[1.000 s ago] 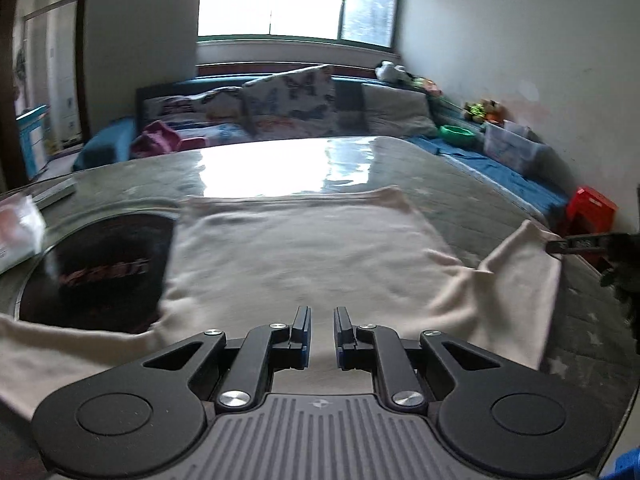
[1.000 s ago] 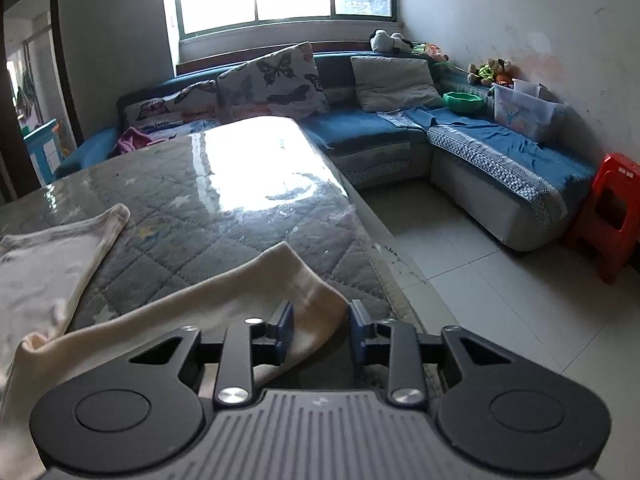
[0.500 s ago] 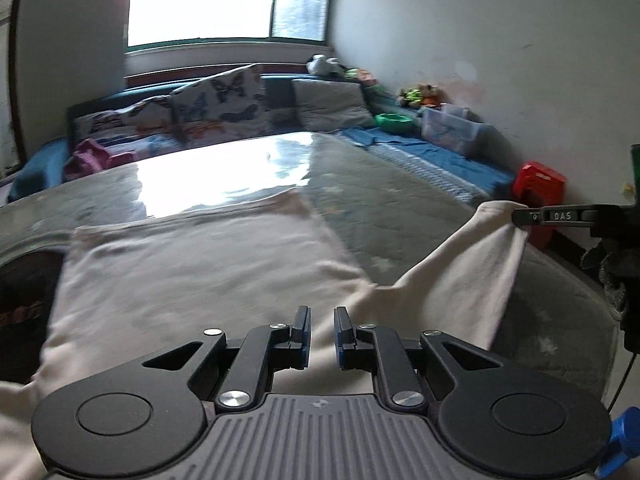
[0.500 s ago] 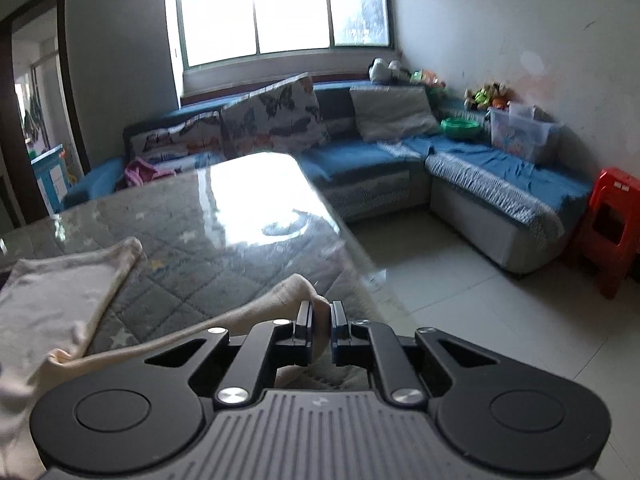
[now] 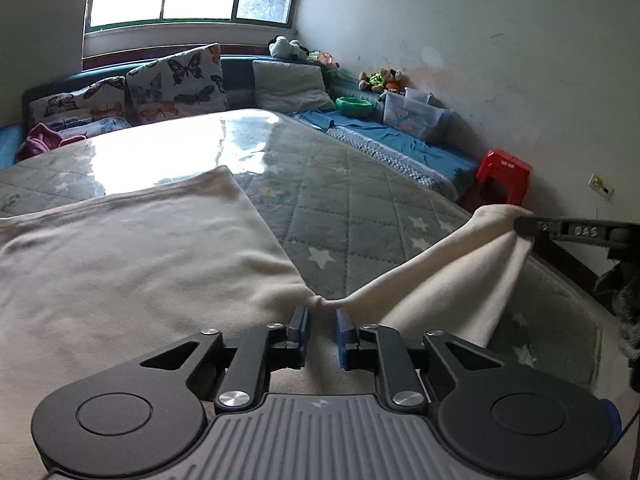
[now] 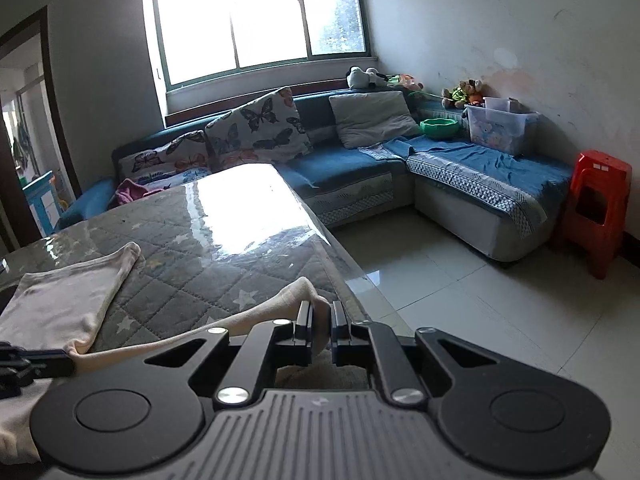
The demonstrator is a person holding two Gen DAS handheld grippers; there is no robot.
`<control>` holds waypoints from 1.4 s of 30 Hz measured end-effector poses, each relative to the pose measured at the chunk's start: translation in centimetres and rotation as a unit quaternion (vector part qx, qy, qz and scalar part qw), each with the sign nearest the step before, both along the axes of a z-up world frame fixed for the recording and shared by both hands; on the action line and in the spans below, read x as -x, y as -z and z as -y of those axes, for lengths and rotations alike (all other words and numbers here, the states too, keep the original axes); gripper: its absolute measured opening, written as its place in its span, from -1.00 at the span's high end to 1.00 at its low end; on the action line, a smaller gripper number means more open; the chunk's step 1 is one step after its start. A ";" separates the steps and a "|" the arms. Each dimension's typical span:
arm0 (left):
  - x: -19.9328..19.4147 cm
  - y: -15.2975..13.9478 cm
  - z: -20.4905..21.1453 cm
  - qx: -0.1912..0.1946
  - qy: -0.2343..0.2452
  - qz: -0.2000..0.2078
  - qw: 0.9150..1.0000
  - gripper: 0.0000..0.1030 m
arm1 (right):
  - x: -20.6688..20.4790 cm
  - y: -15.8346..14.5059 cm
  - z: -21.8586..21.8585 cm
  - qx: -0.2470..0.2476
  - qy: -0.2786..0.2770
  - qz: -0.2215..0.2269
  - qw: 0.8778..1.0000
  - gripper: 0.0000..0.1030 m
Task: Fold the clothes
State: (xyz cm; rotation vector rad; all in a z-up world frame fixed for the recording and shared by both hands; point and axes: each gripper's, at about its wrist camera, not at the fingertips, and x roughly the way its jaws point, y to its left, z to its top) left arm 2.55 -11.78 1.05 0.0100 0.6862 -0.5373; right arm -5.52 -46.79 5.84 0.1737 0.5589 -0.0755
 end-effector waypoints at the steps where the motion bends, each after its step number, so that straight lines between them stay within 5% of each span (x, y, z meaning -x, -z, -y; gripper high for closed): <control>1: 0.1 0.0 0.0 0.002 0.001 0.000 1.000 0.61 | 0.1 -0.1 0.0 -0.001 0.001 0.001 1.000 0.86; 6: 0.3 -0.2 -0.4 0.026 -0.007 -0.002 1.000 0.59 | 1.2 -1.1 -0.2 -0.004 0.000 0.016 1.000 0.86; 12: 0.5 -0.1 0.6 0.012 0.008 0.004 1.000 0.36 | 2.6 -2.8 -0.8 -0.006 -0.006 0.039 0.999 0.86; 19: 1.8 -1.6 -1.3 0.062 0.023 0.015 0.998 0.27 | 3.5 -6.6 -2.9 0.011 -0.035 0.076 0.996 0.86; 27: 1.0 0.1 0.1 0.073 0.042 -0.022 0.996 0.16 | 3.8 -9.7 -6.1 0.035 -0.073 0.108 0.991 0.86; 32: 2.1 -1.4 -1.1 0.091 0.025 0.004 0.996 0.08 | 4.1 -10.5 -6.9 0.047 -0.077 0.113 0.990 0.86; 42: 0.2 -0.4 -0.9 0.090 0.023 -0.024 0.995 -0.06 | 4.3 -10.8 -7.5 0.048 -0.086 0.109 0.989 0.86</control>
